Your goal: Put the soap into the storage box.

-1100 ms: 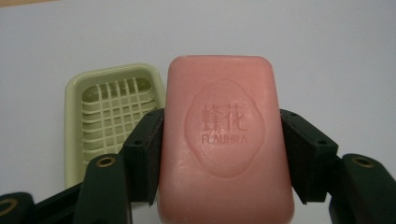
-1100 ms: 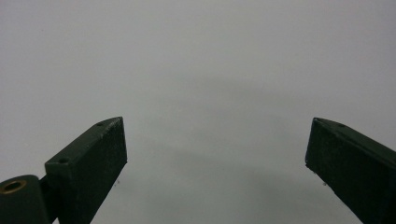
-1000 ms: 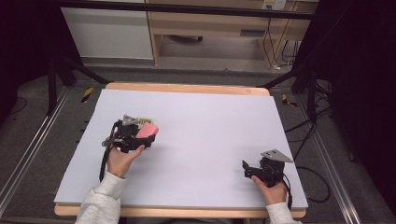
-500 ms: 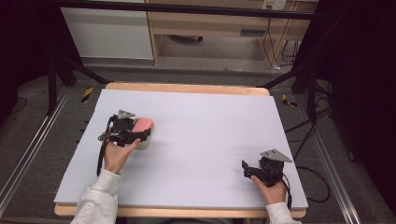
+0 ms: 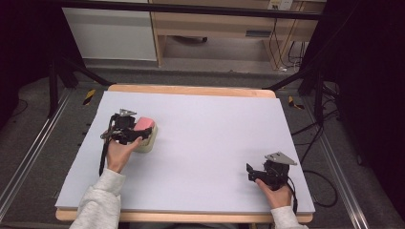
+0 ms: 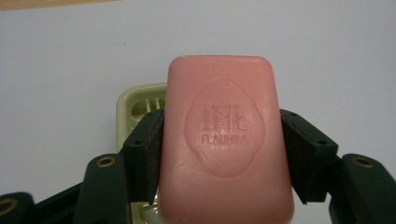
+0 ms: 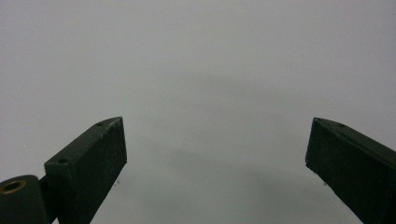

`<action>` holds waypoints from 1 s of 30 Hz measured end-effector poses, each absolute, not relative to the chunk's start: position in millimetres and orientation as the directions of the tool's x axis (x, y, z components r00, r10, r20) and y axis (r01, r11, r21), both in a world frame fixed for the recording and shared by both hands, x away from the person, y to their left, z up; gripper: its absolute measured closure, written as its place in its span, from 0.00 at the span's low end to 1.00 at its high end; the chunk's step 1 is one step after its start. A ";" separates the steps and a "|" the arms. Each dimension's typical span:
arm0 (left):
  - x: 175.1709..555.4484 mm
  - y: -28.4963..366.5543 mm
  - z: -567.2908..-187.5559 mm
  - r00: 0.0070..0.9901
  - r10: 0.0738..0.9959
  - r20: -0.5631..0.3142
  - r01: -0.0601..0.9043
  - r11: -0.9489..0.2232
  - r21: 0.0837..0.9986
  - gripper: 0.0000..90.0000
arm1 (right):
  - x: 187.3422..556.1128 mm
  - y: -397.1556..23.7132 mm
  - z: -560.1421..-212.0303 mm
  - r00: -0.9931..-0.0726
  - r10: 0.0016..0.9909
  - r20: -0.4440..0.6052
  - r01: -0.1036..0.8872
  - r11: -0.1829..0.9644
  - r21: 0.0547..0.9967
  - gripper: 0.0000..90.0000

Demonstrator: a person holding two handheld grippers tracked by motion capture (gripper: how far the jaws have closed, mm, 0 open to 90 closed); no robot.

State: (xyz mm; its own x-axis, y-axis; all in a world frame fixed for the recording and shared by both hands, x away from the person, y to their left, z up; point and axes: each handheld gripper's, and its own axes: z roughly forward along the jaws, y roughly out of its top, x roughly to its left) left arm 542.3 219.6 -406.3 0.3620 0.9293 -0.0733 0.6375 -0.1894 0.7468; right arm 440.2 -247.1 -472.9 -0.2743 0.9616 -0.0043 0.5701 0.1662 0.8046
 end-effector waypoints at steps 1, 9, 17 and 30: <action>543.4 219.7 -407.2 0.361 0.930 -0.071 0.638 -0.190 0.747 0.42 | 440.2 -247.1 -472.9 -0.274 0.962 -0.004 0.570 0.166 0.805 0.06; 554.2 226.9 -415.6 0.335 0.939 -0.079 0.652 -0.170 0.739 0.42 | 440.5 -246.7 -473.1 -0.278 0.961 0.001 0.574 0.166 0.802 0.06; 557.6 228.9 -423.0 0.319 0.945 -0.072 0.662 -0.168 0.730 0.42 | 441.2 -246.4 -474.0 -0.279 0.960 -0.004 0.574 0.170 0.801 0.06; 562.5 228.1 -436.1 0.312 0.949 -0.057 0.678 -0.179 0.713 0.42 | 440.9 -245.7 -473.8 -0.277 0.961 -0.003 0.574 0.168 0.801 0.06</action>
State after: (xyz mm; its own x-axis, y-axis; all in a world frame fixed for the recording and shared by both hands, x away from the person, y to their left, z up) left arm 562.5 228.1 -436.1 0.3115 0.9485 -0.0575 0.6778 -0.1794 0.7131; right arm 440.9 -245.7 -473.8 -0.2771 0.9608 -0.0027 0.5740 0.1678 0.8014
